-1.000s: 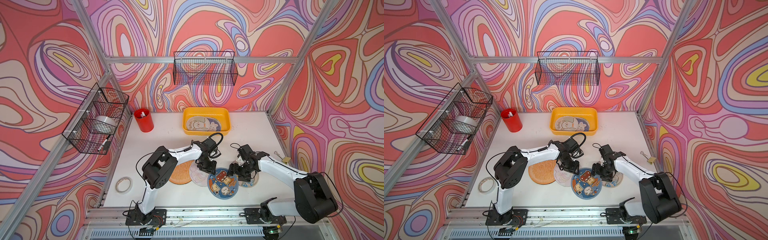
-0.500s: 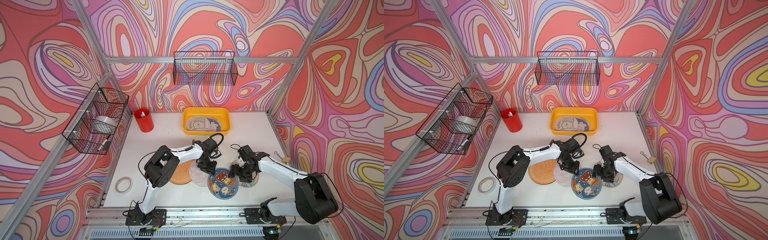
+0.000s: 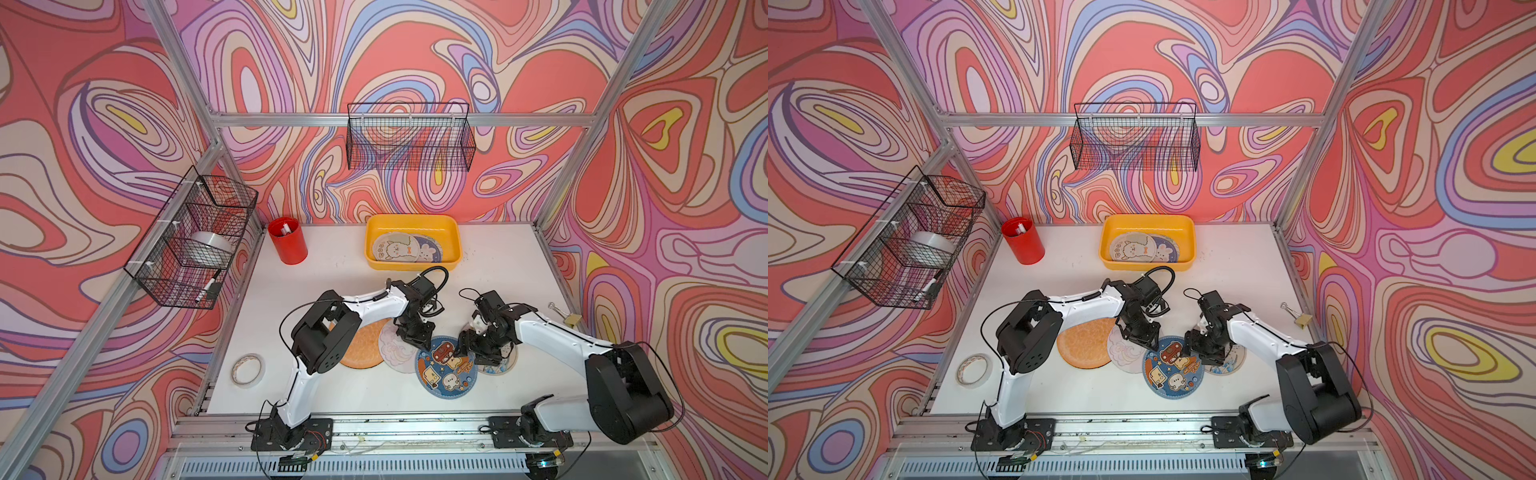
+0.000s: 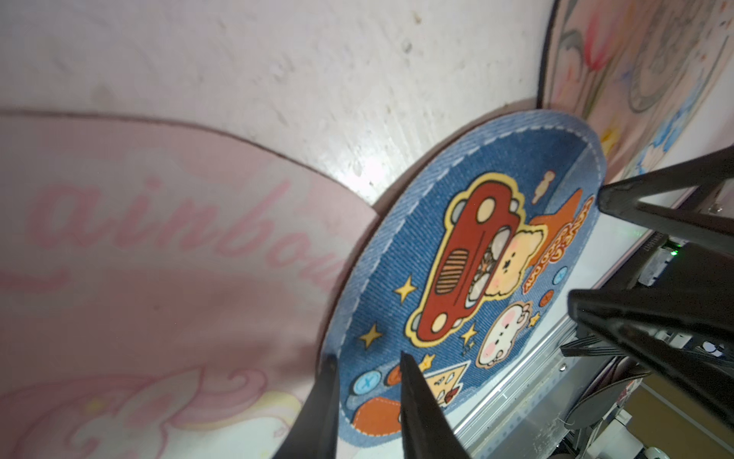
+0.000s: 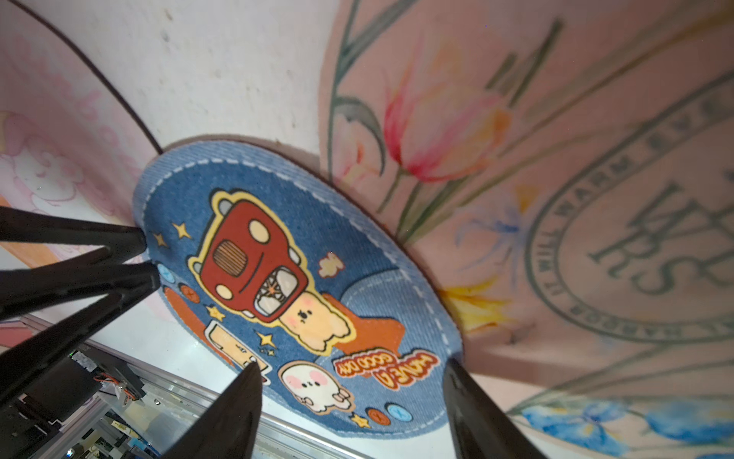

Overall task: Put the coasters into the storage box
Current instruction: Pick up the coaster from the coaster.

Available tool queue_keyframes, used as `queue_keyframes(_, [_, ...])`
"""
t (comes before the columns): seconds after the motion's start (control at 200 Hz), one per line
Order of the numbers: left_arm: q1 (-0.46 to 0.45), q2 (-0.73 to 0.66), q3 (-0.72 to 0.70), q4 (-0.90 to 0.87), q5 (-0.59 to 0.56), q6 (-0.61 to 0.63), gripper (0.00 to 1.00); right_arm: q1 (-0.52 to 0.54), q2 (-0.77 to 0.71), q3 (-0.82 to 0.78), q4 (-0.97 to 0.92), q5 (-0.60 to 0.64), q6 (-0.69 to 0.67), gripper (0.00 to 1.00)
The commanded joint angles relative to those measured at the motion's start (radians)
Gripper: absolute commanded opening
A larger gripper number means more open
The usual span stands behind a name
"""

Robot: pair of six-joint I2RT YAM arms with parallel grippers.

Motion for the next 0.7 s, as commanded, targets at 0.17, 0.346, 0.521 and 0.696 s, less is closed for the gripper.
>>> queue_keyframes(0.17, [-0.006,0.031,0.019,-0.037,0.017,0.025,0.26,0.015,-0.037,0.011,-0.030,0.108,0.021,0.73])
queue_keyframes(0.346, [-0.006,0.034,0.021,-0.039,0.020,0.027,0.25,0.015,-0.038,0.003,-0.022,0.138,0.034,0.73])
queue_keyframes(0.521, [-0.007,0.041,0.025,-0.045,0.028,0.033,0.24,0.034,-0.016,-0.004,-0.003,0.111,0.023,0.72])
queue_keyframes(0.696, [-0.007,0.043,0.024,-0.045,0.034,0.035,0.22,0.082,0.012,-0.011,0.003,0.097,0.026,0.72])
